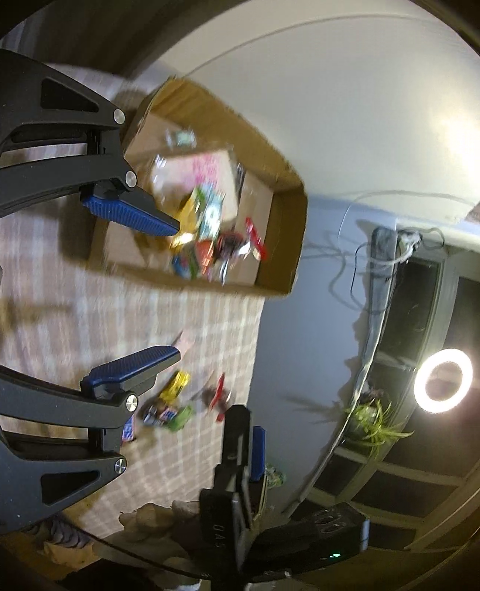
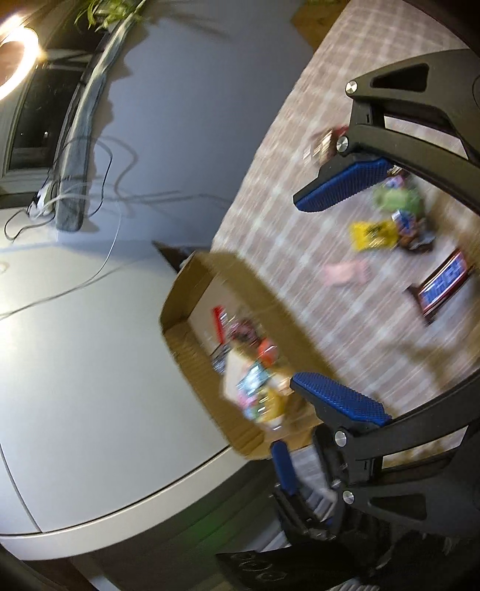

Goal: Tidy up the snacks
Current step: 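Grasp the green candy with the right gripper while the left grasps the pink candy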

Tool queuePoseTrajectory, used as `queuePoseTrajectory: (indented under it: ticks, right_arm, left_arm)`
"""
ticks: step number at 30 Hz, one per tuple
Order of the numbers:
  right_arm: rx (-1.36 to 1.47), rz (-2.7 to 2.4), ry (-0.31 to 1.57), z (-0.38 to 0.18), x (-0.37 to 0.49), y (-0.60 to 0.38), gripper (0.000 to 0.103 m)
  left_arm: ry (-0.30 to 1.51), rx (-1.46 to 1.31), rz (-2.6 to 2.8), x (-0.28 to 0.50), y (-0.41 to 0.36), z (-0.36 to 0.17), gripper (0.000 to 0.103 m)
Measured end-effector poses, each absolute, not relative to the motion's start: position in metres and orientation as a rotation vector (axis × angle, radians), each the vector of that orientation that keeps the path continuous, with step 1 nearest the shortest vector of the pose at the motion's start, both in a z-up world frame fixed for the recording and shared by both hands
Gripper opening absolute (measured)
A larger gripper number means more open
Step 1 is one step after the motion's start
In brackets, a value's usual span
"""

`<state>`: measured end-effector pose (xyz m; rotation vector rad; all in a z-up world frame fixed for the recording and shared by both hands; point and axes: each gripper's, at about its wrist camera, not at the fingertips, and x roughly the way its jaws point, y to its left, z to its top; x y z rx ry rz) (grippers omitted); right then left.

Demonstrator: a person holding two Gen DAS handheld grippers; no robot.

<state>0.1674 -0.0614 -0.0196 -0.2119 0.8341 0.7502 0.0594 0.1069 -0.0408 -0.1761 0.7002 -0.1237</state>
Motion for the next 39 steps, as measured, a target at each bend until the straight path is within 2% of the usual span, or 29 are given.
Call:
queuePoseTrajectory:
  ticks: [16, 17, 21, 26, 30, 39]
  right_arm:
    - [-0.203, 0.621, 0.934, -0.076, 0.167, -0.15, 0.09]
    - [-0.206, 0.622, 0.931, -0.078, 0.166, -0.151, 0.087]
    - [-0.219, 0.644, 0.935, -0.083, 0.168, -0.149, 0.066]
    - [-0.246, 0.67, 0.943, -0.092, 0.172, -0.139, 0.064]
    - [-0.259, 0.681, 0.96, -0.101, 0.178, -0.135, 0.049]
    - [-0.273, 0.692, 0.967, -0.109, 0.184, -0.133, 0.046]
  left_arm:
    - [0.785, -0.115, -0.214, 0.078, 0.039, -0.062, 0.06]
    - [0.792, -0.114, -0.216, 0.081, 0.036, -0.064, 0.055]
    - [0.823, -0.135, -0.229, 0.095, 0.03, -0.073, 0.044]
    - [0.845, -0.135, -0.233, 0.11, 0.021, -0.081, 0.039]
    - [0.864, -0.131, -0.227, 0.123, 0.017, -0.088, 0.039]
    - [0.909, -0.16, -0.191, 0.146, 0.018, -0.1, 0.039]
